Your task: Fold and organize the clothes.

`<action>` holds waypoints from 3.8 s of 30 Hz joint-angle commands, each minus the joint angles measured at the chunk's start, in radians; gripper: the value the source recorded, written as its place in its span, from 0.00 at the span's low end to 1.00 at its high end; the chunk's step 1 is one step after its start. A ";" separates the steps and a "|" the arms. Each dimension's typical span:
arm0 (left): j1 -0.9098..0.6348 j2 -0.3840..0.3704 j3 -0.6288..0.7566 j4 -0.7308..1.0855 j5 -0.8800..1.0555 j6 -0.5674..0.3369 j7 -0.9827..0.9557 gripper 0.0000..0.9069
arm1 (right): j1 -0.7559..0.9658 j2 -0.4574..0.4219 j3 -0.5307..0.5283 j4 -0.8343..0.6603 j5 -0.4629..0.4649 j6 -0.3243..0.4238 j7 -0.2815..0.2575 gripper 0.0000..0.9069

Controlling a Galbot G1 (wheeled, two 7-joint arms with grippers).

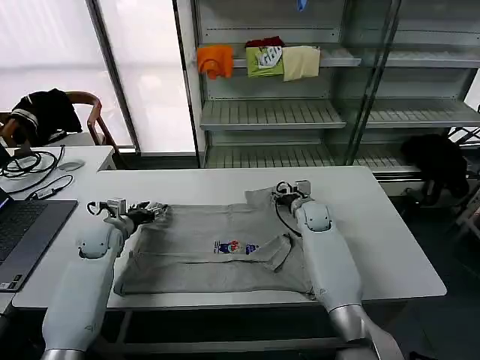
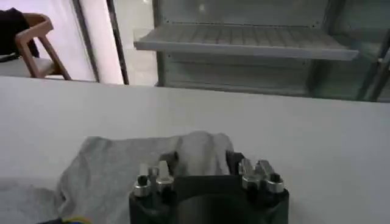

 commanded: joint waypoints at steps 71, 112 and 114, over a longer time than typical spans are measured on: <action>0.584 0.101 -0.255 -0.490 -0.335 -0.162 0.117 0.00 | -0.786 -0.140 0.043 0.948 0.249 0.034 0.084 0.00; 0.699 -0.094 -0.248 -0.606 -0.095 -0.121 -0.113 0.07 | -0.706 -0.178 0.159 1.125 0.365 0.062 0.251 1.00; 0.701 -0.096 -0.249 -0.606 -0.126 -0.113 -0.111 0.02 | -0.710 -0.181 0.161 1.124 0.361 0.062 0.252 1.00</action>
